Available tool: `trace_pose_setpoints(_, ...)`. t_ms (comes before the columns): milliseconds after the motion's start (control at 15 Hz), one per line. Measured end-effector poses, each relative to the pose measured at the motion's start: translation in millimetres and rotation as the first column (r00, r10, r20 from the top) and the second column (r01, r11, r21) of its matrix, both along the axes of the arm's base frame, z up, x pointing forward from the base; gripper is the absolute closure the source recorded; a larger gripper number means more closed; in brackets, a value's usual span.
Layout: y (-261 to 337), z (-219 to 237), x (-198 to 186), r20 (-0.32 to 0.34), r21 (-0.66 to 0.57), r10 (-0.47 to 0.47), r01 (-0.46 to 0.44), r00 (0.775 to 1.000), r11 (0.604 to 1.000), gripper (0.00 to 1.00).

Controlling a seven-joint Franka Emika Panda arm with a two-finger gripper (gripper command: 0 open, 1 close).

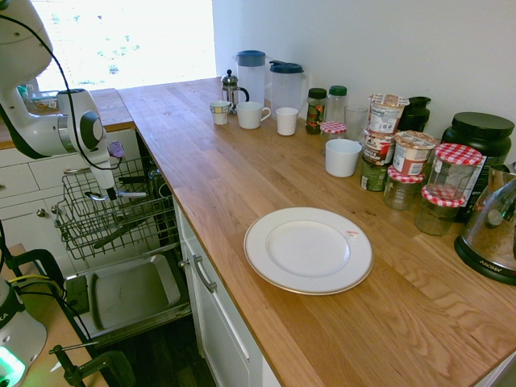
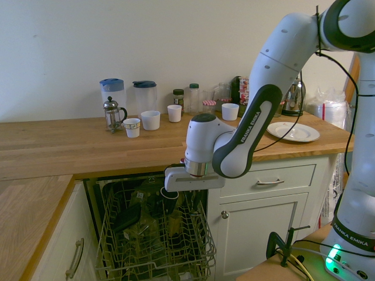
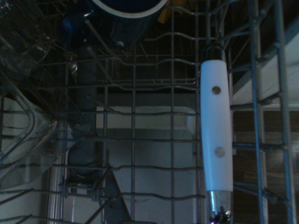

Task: Put the spoon in the dishwasher

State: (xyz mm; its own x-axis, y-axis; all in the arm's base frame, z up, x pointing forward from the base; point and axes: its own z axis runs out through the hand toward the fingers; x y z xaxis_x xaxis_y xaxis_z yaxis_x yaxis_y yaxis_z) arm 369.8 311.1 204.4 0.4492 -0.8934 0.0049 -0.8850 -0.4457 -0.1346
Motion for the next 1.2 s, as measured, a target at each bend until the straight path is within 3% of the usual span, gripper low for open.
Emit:
trace_pose_setpoints(600,20,-77,8,-0.070,-0.015,-0.025,0.024,0.997,1.000,1.00)
trace_pose_setpoints(667,18,-80,9,-0.069,-0.018,-0.027,0.026,0.997,0.999,0.00)
trace_pose_setpoints(1200,8,-86,12,-0.071,-0.005,-0.017,0.017,0.997,1.000,0.00)
